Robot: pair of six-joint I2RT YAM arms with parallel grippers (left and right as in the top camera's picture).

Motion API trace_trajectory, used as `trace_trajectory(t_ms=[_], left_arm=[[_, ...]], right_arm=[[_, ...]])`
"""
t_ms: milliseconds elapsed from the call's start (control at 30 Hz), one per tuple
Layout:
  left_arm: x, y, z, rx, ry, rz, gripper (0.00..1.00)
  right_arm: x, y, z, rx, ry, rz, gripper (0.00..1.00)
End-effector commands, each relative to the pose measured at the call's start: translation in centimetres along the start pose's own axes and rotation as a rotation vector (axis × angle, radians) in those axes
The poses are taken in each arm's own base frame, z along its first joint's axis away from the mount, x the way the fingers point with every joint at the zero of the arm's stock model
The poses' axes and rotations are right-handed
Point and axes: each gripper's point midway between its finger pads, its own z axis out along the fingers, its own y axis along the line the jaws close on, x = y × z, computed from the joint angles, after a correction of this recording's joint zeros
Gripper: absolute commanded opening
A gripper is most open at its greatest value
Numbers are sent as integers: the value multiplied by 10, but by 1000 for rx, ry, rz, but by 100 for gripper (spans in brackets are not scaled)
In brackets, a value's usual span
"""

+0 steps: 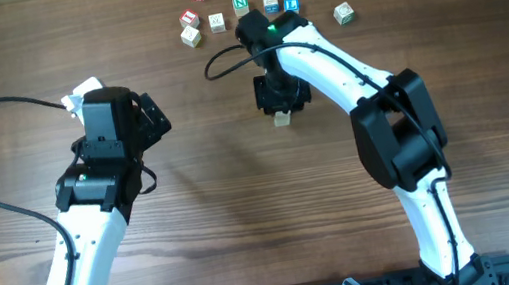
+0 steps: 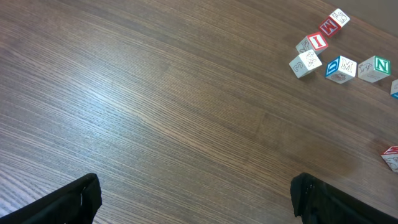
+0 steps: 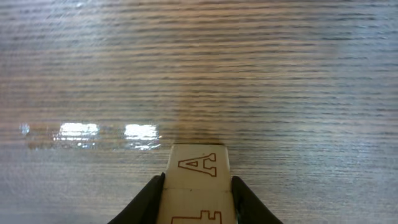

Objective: Form a tower

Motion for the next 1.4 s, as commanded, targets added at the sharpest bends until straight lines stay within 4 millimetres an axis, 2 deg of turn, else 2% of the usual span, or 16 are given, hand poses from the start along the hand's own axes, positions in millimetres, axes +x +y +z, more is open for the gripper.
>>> trace_trajectory(t_ms=[0, 267, 300, 333, 367, 500, 567, 633, 700, 767, 833, 967, 1033, 1133, 1267, 1367], left_arm=[[-4, 0, -2, 7, -10, -22, 100], [-4, 0, -2, 7, -10, -22, 100], [-4, 0, -2, 7, -10, -22, 100], [-4, 0, -2, 7, -10, -22, 100], [-4, 0, -2, 7, -10, -22, 100], [-4, 0, -2, 7, -10, -22, 100], [-4, 0, -2, 7, -10, -22, 100], [-4, 0, -2, 7, -10, -22, 100], [-4, 0, -2, 7, -10, -22, 100], [-4, 0, -2, 7, -10, -22, 100], [-4, 0, -2, 7, -10, -22, 100], [-4, 0, -2, 7, -10, -22, 100], [-4, 0, -2, 7, -10, -22, 100], [-4, 0, -2, 7, -10, -22, 100], [-4, 0, -2, 7, -10, -22, 100], [-4, 0, -2, 7, -10, -22, 100]], right_arm=[[-6, -9, 6, 39, -10, 59, 34], [-7, -8, 6, 34, -16, 59, 74], [-7, -8, 6, 31, -16, 58, 80], [-7, -7, 6, 27, -15, 58, 94], [-7, -7, 5, 27, -16, 57, 100], [-7, -5, -10, 13, -33, 53, 100], [-11, -2, -40, -9, -76, 44, 100], [-15, 1, -91, -54, -163, 17, 100], [-19, -4, -153, -81, -312, -3, 100], [-12, -24, -235, -111, -510, 26, 100], [14, -51, -311, -207, -673, 105, 100], [79, -88, -386, -335, -822, 215, 100], [104, -100, -401, -358, -856, 215, 100], [127, -111, -401, -346, -839, 216, 100], [134, -116, -391, -314, -800, 224, 100], [133, -133, -389, -238, -817, 294, 100]])
